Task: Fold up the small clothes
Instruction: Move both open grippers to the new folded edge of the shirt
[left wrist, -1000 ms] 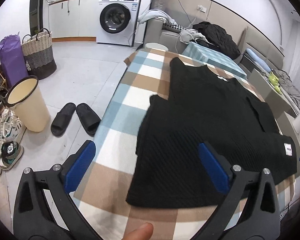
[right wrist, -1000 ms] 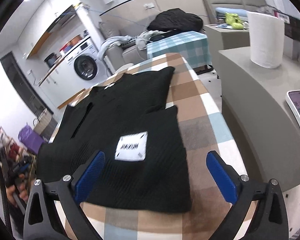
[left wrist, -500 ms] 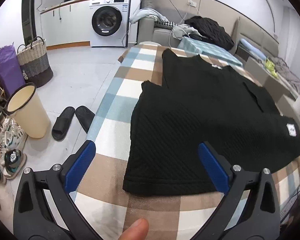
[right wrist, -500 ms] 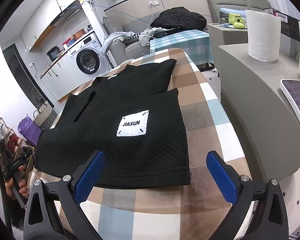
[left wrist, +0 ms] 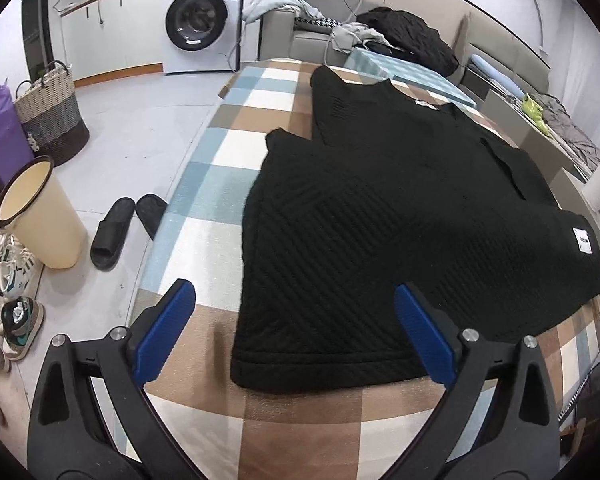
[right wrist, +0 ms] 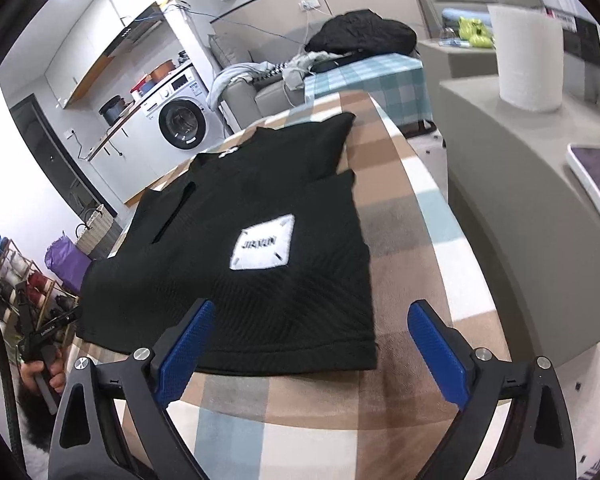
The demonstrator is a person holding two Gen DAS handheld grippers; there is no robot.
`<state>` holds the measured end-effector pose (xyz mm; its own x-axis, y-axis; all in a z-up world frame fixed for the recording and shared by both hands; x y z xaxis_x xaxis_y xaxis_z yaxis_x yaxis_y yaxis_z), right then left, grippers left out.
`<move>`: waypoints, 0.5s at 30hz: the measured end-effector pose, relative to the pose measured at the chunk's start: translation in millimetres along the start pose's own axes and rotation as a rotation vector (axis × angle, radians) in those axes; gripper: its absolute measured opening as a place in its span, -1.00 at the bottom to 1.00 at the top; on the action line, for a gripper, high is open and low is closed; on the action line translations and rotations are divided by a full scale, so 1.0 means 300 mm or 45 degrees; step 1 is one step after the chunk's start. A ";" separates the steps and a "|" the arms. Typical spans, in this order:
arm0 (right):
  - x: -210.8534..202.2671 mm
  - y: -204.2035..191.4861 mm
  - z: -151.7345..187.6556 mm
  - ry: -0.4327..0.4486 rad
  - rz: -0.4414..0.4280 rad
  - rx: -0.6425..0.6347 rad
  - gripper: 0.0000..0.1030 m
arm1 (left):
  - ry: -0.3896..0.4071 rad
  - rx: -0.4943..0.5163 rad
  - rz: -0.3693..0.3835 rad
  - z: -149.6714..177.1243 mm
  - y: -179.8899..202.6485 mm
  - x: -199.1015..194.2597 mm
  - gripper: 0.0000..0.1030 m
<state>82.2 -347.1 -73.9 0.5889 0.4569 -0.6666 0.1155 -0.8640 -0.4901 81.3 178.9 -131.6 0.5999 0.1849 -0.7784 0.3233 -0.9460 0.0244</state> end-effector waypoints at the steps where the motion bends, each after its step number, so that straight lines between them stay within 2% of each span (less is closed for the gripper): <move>1: 0.005 0.013 0.001 -0.009 -0.001 0.016 0.90 | -0.003 0.006 0.005 -0.002 0.005 0.003 0.94; 8: 0.031 0.068 0.002 -0.034 -0.048 0.080 0.84 | -0.026 0.026 0.003 -0.007 0.019 0.026 0.93; 12: 0.066 0.039 -0.011 -0.096 -0.125 0.074 0.32 | -0.053 0.041 0.017 -0.009 0.029 0.039 0.93; 15: 0.045 -0.018 -0.023 -0.073 -0.218 0.019 0.29 | -0.065 0.051 0.006 -0.010 0.033 0.045 0.93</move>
<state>95.1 -337.8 -76.2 0.5154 0.6085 -0.6034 0.1978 -0.7696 -0.6071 94.8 172.9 -139.9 0.5628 0.1677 -0.8094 0.2902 -0.9570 0.0035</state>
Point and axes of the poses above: each gripper's, at about its wrist camera, not at the fingertips, and x roughly the way its jaws point, y to its right, z to its underside, the point moved 3 cm from there along x, roughly the way its jaws point, and after that the axes turned 8 degrees about -z, right-handed, at the moved point
